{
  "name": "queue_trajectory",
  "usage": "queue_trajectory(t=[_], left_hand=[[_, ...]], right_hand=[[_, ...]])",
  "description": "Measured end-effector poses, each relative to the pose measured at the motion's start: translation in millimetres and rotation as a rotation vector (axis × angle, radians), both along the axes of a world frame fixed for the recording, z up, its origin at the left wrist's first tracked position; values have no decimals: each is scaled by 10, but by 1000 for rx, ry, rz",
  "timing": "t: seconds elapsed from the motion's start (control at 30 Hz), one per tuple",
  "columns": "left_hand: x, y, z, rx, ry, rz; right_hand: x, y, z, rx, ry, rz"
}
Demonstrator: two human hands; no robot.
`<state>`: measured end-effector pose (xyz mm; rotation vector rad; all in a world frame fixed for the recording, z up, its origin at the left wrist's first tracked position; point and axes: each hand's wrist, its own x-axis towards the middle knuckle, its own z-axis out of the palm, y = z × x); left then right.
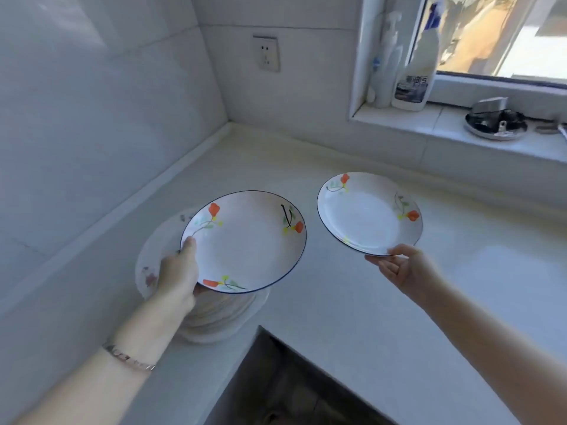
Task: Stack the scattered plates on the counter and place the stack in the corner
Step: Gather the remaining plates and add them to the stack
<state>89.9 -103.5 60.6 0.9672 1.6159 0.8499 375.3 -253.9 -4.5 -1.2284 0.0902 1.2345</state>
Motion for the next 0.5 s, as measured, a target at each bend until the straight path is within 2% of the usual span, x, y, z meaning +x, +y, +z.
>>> queue_trajectory(t=[0.27, 0.5], left_hand=[[-696, 614, -170, -56, 57, 2], [-831, 785, -330, -73, 89, -29]], right_hand=[[-650, 699, 135, -9, -11, 0], [-665, 850, 205, -5, -67, 32]])
